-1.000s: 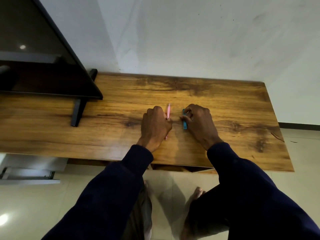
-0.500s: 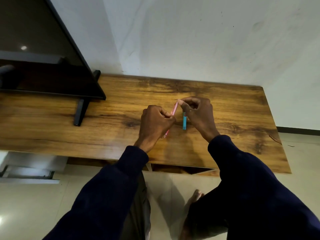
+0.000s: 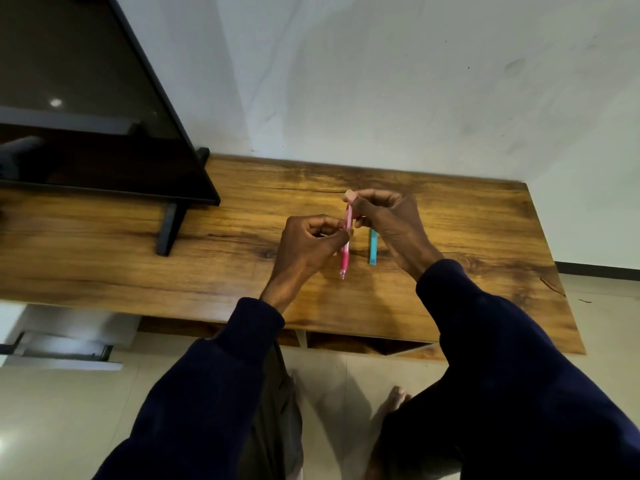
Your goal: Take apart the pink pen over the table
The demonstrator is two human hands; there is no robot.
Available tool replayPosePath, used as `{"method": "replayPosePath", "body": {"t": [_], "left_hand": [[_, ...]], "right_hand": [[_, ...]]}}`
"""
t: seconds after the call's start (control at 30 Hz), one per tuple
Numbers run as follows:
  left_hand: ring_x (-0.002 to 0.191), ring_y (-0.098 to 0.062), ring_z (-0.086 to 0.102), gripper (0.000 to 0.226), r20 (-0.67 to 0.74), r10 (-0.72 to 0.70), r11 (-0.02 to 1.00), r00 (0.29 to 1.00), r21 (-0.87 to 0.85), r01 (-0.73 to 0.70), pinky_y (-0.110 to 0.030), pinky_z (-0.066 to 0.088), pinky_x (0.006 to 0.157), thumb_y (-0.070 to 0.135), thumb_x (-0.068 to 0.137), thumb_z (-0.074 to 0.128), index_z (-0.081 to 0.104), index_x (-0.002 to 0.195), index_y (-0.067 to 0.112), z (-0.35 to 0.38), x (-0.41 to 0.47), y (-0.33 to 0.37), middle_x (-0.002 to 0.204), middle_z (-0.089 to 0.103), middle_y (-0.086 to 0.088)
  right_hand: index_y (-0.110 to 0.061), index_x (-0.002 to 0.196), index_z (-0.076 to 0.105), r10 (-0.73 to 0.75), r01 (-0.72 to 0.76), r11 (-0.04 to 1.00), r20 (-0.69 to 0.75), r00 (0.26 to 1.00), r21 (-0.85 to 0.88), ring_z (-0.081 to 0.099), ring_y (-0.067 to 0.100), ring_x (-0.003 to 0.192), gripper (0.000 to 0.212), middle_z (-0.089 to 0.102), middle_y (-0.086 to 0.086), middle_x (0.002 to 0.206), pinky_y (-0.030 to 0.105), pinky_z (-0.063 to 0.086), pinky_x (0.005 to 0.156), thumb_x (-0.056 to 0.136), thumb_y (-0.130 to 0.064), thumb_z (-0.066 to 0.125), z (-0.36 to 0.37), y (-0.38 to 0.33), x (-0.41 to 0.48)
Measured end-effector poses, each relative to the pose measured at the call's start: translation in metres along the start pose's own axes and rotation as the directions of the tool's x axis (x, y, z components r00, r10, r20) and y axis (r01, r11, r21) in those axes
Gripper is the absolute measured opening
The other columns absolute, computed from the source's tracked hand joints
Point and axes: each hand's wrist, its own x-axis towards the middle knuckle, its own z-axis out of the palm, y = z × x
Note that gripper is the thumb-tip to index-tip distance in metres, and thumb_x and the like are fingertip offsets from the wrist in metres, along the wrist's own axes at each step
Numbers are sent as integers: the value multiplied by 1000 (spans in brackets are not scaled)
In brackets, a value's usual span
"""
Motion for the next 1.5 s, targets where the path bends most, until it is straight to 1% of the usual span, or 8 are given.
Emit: {"method": "replayPosePath", "body": {"t": [0.27, 0.47, 0.7, 0.93, 1.13, 1.27, 1.33, 1.5], "left_hand": [[80, -6, 78, 16, 9, 25, 985, 1000, -171, -23, -15, 58, 64, 14, 88, 79, 78, 102, 18, -4, -5, 2, 81, 80, 12], [77, -8, 78, 17, -1, -5, 992, 1000, -125, 5, -19, 60, 64, 11, 87, 79, 79, 105, 10, -7, -3, 10, 84, 80, 5], [82, -7, 77, 19, -6, -30, 999, 1000, 14, 30, -21, 62, 70, 15, 87, 80, 79, 106, 10, -9, -10, 0, 94, 80, 0], [84, -5, 77, 19, -38, -37, 999, 999, -19, 37, -19, 61, 68, 16, 87, 79, 78, 106, 16, -16, -11, -5, 92, 79, 6], [87, -9, 77, 19, -79, -66, 997, 995, 24, 68, -25, 63, 74, 16, 89, 78, 78, 107, 12, -27, -7, -14, 97, 80, 0], [86, -9, 76, 20, -99, -92, 994, 991, 43, 97, -24, 63, 72, 15, 89, 77, 78, 108, 11, -32, -3, -20, 97, 80, 0], [83, -7, 76, 20, -107, -100, 993, 989, 47, 106, -22, 63, 69, 15, 89, 77, 78, 108, 11, -33, -2, -22, 97, 79, 1], [81, -6, 75, 20, -110, -125, 990, 986, 58, 132, -15, 59, 63, 15, 89, 77, 77, 108, 9, -32, -1, -25, 97, 78, -1]], "right_hand": [[-3, 93, 80, -3, 5, 998, -30, 1000, 59, 68, 18, 79, 10, 80, 15, 93, 24, 55, 65, 88, -11, 78, 2, -7, 0], [-6, 87, 81, 34, -29, 991, -38, 999, 129, 65, 7, 70, 10, 80, 10, 93, 24, 50, 63, 91, -5, 72, 6, -7, 2], [-2, 95, 74, 0, 9, 958, -31, 1000, 286, 63, 13, 81, 14, 74, 7, 92, 24, 51, 69, 99, -9, 63, -3, -19, 4], [-1, 112, 74, -44, 50, 995, 73, 996, -83, 72, 15, 83, 18, 78, 15, 98, 23, 57, 71, 95, -6, 70, -6, -9, -1], [1, 100, 75, -2, -3, 965, -19, 1000, -263, 76, 14, 77, 13, 78, 13, 90, 22, 59, 67, 93, -9, 74, 1, 5, 10], [-10, 91, 77, -13, -8, 929, -53, 998, -370, 71, -2, 70, 1, 77, 2, 85, 13, 53, 60, 91, -11, 77, 2, 12, 19], [-17, 86, 75, -25, 0, 905, -55, 998, -425, 69, -5, 65, 9, 76, 0, 83, 11, 52, 57, 90, -10, 78, 2, 16, 23], [-14, 82, 75, -26, -9, 793, -49, 998, -610, 71, 8, 72, 10, 74, 0, 80, 19, 57, 64, 86, -8, 81, 13, 31, 35]]}}
